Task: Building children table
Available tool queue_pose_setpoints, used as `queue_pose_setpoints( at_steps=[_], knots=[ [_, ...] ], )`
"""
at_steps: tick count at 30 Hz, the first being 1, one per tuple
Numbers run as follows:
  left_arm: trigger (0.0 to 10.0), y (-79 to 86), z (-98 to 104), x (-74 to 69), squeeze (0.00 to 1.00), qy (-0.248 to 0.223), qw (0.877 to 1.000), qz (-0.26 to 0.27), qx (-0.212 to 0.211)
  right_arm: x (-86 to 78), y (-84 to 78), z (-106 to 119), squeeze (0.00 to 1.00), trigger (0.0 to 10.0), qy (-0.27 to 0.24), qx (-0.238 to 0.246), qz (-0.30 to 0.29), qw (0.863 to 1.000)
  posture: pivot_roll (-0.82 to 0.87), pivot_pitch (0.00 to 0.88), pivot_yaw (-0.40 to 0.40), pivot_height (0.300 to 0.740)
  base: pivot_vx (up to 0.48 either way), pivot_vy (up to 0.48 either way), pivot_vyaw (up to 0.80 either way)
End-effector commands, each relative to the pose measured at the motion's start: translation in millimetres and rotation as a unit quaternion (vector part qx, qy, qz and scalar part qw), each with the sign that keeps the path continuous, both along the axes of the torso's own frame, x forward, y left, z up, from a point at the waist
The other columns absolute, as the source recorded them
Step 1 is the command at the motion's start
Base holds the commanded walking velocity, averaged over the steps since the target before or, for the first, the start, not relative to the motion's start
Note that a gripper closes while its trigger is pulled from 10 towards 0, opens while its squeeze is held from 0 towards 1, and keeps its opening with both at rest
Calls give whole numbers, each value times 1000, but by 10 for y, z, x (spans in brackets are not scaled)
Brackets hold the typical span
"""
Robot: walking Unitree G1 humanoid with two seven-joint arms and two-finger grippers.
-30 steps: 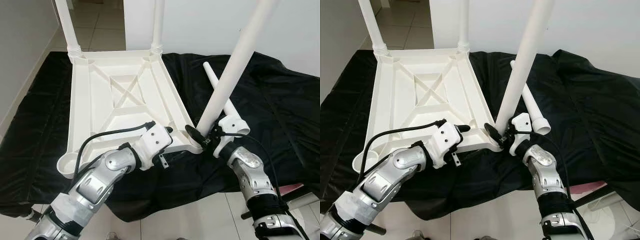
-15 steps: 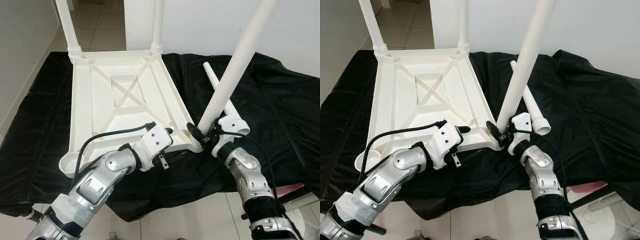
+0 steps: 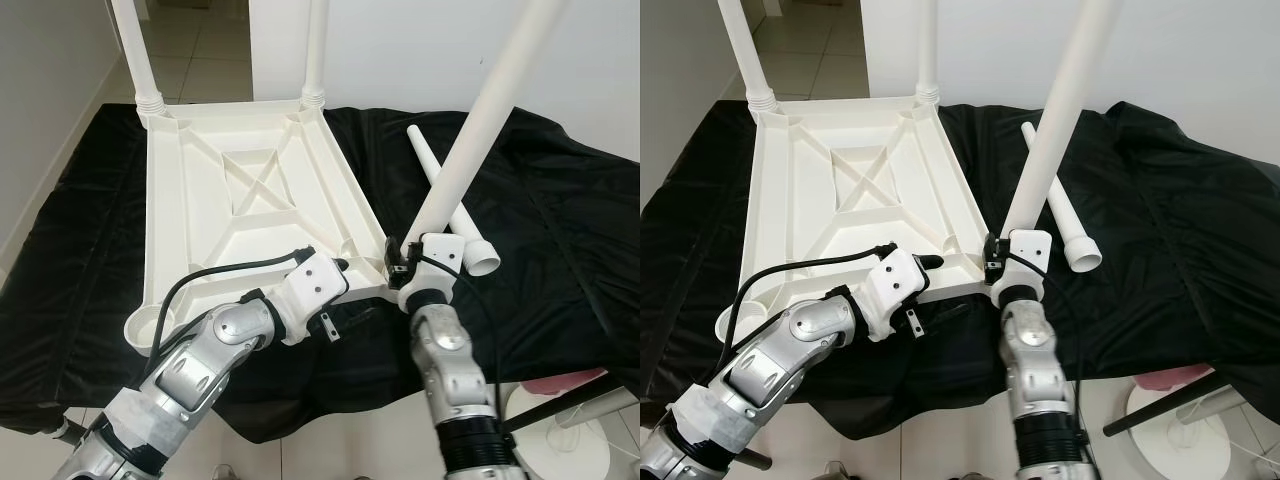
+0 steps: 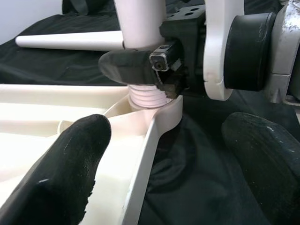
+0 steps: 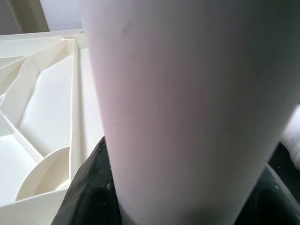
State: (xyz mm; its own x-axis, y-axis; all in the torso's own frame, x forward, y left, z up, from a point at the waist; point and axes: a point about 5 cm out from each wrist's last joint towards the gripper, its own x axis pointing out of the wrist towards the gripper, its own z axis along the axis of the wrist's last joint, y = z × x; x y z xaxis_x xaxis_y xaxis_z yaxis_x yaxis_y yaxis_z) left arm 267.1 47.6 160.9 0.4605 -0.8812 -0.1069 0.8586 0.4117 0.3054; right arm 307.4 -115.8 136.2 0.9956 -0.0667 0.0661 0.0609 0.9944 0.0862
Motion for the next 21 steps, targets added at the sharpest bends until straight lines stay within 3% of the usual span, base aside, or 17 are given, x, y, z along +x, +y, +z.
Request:
queue_pose_setpoints(
  at_steps=[1, 8, 9, 15, 17, 21],
  knots=[
    [10000, -52, -7, -82, 0, 5, 998, -61, 16, -56, 72, -202, 0, 10000, 49, 8, 12, 999, -1, 68, -70, 740, 0, 0, 0],
    [10000, -48, -23, -88, 0, 5, 998, -61, 19, -72, 35, -156, 0, 10000, 42, 24, 15, 999, 2, 59, -72, 740, 0, 0, 0],
    [10000, -49, -22, -86, 0, 5, 998, -61, 19, -84, 50, -139, 1000, 10000, 40, 32, 21, 998, 2, 59, -72, 740, 0, 0, 0],
    [10000, -30, -33, -79, 0, 2, 998, -57, 22, -132, 60, -74, 1000, 10000, 19, 27, 29, 999, 3, 53, -72, 740, 0, 0, 0],
    [10000, 15, -48, -57, 0, 2, 999, -47, 27, -193, 20, -92, 0, 10000, 19, 23, 53, 998, 2, 52, -74, 740, 0, 0, 0],
    [10000, 46, -59, -38, 0, 5, 999, -39, 30, -230, -10, -102, 0, 10000, 17, 17, 65, 998, 0, 52, -73, 740, 0, 0, 0]
  ],
)
